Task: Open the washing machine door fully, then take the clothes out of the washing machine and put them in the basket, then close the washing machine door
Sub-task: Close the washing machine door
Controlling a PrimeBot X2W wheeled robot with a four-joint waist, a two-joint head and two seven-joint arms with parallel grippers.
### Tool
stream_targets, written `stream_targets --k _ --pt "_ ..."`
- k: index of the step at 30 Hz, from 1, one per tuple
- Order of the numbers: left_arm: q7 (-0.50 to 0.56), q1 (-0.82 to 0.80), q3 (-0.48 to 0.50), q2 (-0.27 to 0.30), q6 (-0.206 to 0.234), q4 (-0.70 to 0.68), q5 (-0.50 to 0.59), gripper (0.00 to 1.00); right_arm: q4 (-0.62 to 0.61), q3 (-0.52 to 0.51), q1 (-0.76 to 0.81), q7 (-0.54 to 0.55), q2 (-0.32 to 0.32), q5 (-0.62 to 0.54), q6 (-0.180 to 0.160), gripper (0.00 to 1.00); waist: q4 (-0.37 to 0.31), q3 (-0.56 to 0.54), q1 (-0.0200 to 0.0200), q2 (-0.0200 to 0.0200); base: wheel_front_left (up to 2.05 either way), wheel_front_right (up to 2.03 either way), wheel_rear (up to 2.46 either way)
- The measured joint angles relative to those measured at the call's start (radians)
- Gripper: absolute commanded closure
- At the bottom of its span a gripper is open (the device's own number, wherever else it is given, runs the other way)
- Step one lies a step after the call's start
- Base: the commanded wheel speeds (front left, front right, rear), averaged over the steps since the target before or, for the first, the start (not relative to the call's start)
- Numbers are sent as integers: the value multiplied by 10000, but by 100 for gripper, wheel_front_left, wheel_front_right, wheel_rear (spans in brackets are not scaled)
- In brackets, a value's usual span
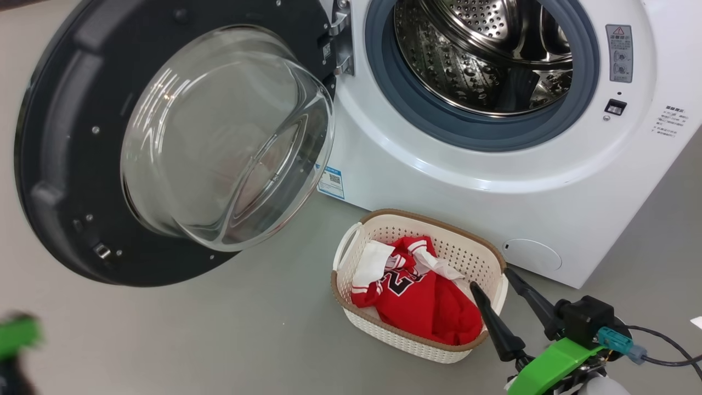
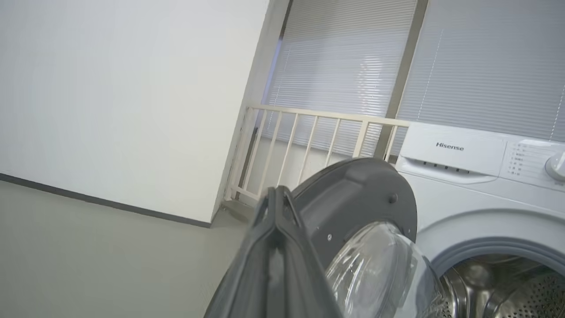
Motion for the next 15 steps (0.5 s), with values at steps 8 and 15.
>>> stream_targets --k 8,15 --pt "1678 -3689 1321 2161 -244 2740 -3405 100 -178 -353 222 0 54 -84 0 0 -79 123 -1 0 0 0 0" --pt "4913 -5972 1402 3340 -242 6303 -5478 100 -224 -504 220 0 56 -130 0 0 -285 453 0 0 0 0 0"
